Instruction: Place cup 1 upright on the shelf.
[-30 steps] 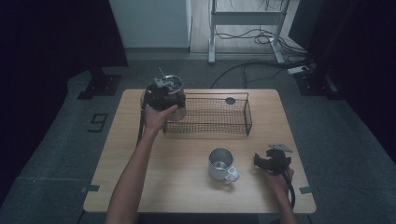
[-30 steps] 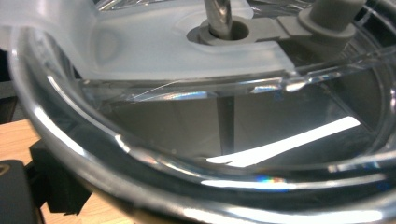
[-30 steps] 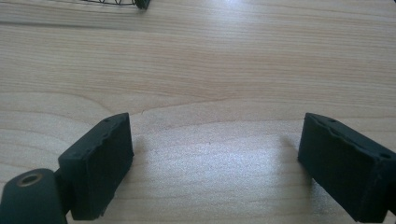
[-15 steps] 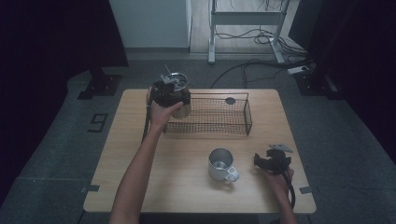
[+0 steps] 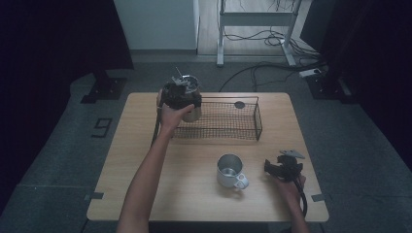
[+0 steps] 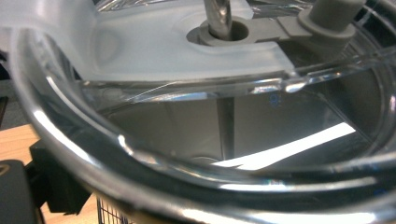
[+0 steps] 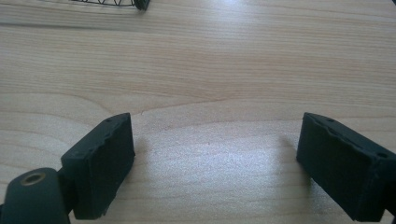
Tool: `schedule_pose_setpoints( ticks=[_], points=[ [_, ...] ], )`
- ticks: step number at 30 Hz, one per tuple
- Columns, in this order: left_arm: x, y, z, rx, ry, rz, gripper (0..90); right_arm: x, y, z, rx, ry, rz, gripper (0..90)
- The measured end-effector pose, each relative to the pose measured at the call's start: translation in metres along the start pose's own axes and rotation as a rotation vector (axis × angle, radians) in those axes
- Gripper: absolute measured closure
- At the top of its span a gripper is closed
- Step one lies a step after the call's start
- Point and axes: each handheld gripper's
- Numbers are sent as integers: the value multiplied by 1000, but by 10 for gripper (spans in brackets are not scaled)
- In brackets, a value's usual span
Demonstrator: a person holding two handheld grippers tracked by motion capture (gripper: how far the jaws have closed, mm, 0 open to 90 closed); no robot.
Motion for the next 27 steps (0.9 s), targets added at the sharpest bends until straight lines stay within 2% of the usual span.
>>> schedule_pose_setpoints(
  ticks=[9, 12, 18, 27],
  points=[
    [11, 5, 1, 2, -2, 18, 42, 0, 0, 0, 0, 0, 0, 108],
    [15, 9, 1, -7, -15, 20, 42, 0, 0, 0, 0, 0, 0, 108],
    [23, 15, 5, -42, -8, 28, 42, 0, 0, 0, 0, 0, 0, 108],
    [30, 22, 8, -47, -10, 41, 42, 0, 0, 0, -1, 1, 0, 109]
  ],
)
Point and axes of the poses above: each handheld gripper's, and its own axes: x roughly forward along the jaws, y roughly out of its underside, z roughly to its left, and after that the axes turned 3 degrees about x, right-handed
